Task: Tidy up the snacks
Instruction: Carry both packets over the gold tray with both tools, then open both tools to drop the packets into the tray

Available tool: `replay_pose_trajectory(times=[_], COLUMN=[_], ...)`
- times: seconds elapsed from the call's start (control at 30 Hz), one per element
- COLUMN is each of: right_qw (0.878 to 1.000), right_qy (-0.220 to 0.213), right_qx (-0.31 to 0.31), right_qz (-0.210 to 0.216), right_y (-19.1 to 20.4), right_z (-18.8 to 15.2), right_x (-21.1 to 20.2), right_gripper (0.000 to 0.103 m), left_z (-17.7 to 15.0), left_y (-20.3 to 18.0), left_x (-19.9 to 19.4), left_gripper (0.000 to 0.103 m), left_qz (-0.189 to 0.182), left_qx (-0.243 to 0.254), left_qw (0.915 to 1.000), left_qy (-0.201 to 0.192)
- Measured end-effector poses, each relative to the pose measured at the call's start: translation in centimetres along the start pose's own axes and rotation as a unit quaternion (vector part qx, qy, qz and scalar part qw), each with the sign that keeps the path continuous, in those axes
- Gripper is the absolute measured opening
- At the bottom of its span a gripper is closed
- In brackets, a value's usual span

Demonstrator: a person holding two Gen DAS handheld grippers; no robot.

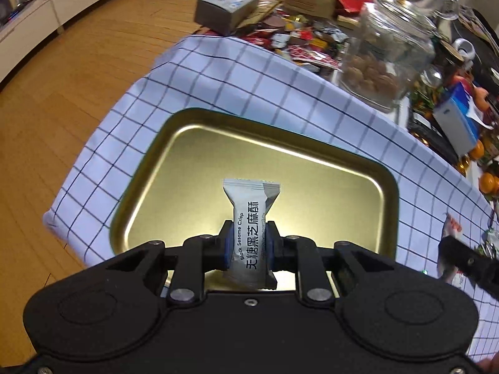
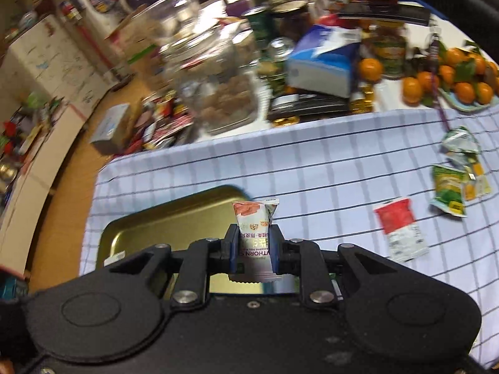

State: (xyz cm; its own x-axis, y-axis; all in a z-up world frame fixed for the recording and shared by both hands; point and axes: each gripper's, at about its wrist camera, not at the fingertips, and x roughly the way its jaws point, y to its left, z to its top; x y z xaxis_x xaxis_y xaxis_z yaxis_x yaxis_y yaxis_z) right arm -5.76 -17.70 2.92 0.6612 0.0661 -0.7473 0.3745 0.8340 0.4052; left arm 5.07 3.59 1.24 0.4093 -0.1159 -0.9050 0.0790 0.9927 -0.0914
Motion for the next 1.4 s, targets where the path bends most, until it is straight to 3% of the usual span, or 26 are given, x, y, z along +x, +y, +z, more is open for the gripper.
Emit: replay_pose_trajectory(times=[0.23, 0.47, 0.67, 0.8, 0.87, 1.03, 1.23, 1.4], right_qw=[0.997, 0.993, 0.993, 0.992, 0.992, 0.993, 0.994, 0.995], right_qy=[0.03, 0.043, 0.015, -0.01, -0.001, 0.048, 0.026, 0.008], right_qx=[-0.06, -0.094, -0.112, -0.123, -0.126, -0.106, -0.109, -0.104], right_qz=[0.047, 0.048, 0.036, 0.029, 0.023, 0.017, 0.0, -0.004], right_y=[3.7, 5.4, 5.7, 5.9, 6.0, 5.7, 5.6, 5.5], right_z=[-2.4, -3.8, -4.0, -3.9, -3.7, -3.4, -3.3, -2.9], right_x=[1.2, 2.6, 2.7, 2.5, 2.7, 4.0, 4.1, 3.9], right_gripper=[0.021, 0.022, 0.026, 0.047, 0.05, 0.05, 0.05, 0.05], left_z=[0.3, 0.4, 0.5, 0.4, 0.2, 0.1, -0.2, -0.3], left_y=[2.7, 3.8, 3.7, 3.4, 3.2, 3.1, 2.7, 2.7], left_x=[0.5, 0.5, -0.2, -0.7, -0.9, -1.9, -3.5, -3.8], left_gripper=[0.027, 0.027, 0.028, 0.029, 0.03, 0.034, 0.035, 0.035], left_qz=[0.003, 0.003, -0.007, -0.01, -0.007, -0.005, 0.022, -0.001], left_qx=[-0.039, -0.05, -0.047, -0.04, -0.036, -0.034, -0.028, -0.04], left_qw=[0.9992, 0.9987, 0.9988, 0.9988, 0.9987, 0.997, 0.9909, 0.9915], left_qy=[0.009, 0.003, -0.014, -0.027, -0.037, -0.07, -0.13, -0.124])
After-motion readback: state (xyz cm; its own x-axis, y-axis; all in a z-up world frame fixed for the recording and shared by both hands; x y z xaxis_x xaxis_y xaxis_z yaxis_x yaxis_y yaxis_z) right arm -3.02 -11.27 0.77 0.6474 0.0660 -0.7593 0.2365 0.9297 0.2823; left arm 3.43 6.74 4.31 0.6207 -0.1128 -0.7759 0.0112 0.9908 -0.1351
